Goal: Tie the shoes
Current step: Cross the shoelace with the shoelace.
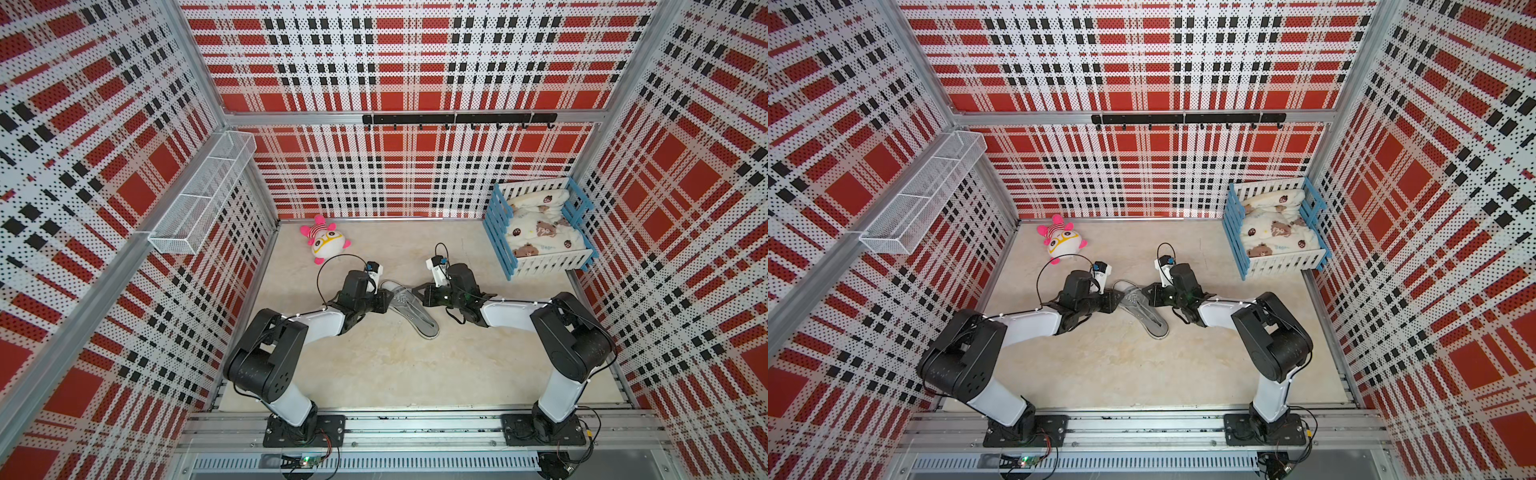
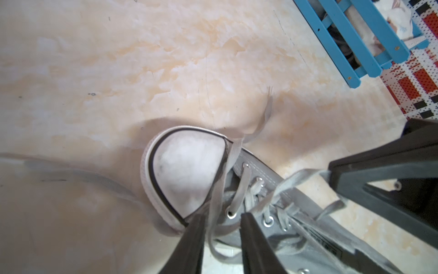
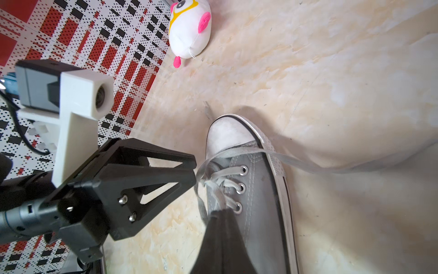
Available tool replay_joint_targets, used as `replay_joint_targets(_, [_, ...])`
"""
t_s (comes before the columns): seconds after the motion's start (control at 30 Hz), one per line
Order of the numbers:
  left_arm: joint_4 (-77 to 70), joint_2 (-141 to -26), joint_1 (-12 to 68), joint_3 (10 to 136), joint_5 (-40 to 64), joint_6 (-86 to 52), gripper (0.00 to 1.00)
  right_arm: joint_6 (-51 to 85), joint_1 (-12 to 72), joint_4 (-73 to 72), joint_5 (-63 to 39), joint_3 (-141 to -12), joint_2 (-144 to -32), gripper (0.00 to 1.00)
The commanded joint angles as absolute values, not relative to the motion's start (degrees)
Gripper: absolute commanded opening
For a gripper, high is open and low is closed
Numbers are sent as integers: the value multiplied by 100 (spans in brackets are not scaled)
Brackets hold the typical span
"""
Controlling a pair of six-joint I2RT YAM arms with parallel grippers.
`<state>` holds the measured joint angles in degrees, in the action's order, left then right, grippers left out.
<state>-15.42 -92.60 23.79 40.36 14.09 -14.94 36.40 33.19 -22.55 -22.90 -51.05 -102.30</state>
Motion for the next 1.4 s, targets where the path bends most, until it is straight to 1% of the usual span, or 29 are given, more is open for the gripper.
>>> replay_joint_targets(0.0, [-1504,-9241,2461,4247,1069,-1129,36,3683,3270,-2351,-2239,-5222,-10274,0])
replay_joint_targets(0.23, [-1124,-9557,2795,4637,756,-696,43,3623,3270,-2237,-2259,-5276,-10292,0])
replay_joint_targets(0.4, [-968,-9728,2968,4726,387,-593,43,3621,3270,-2241,-2298,-5279,-10333,0])
replay_joint_targets(0.63, [-976,-9586,2965,4598,269,-589,45,3630,3271,-2243,-2329,-5281,-10367,0])
replay_joint_targets(0.73, [-1018,-9472,2915,4508,318,-617,46,3630,3270,-2237,-2346,-5292,-10380,0])
replay_joint_targets(0.97, [-1127,-9206,2681,4252,812,-690,48,3622,3270,-2233,-2373,-5308,-10397,0])
replay_joint_targets(1.13, [-1124,-9231,2673,4165,937,-652,49,3629,3270,-2237,-2390,-5323,-10424,0])
replay_joint_targets(1.3, [-1070,-9381,2756,4203,858,-615,48,3647,3270,-2243,-2433,-5335,-10454,0])
replay_joint_targets(1.37, [-1072,-9409,2753,4203,816,-619,45,3639,3270,-2241,-2433,-5330,-10450,0])
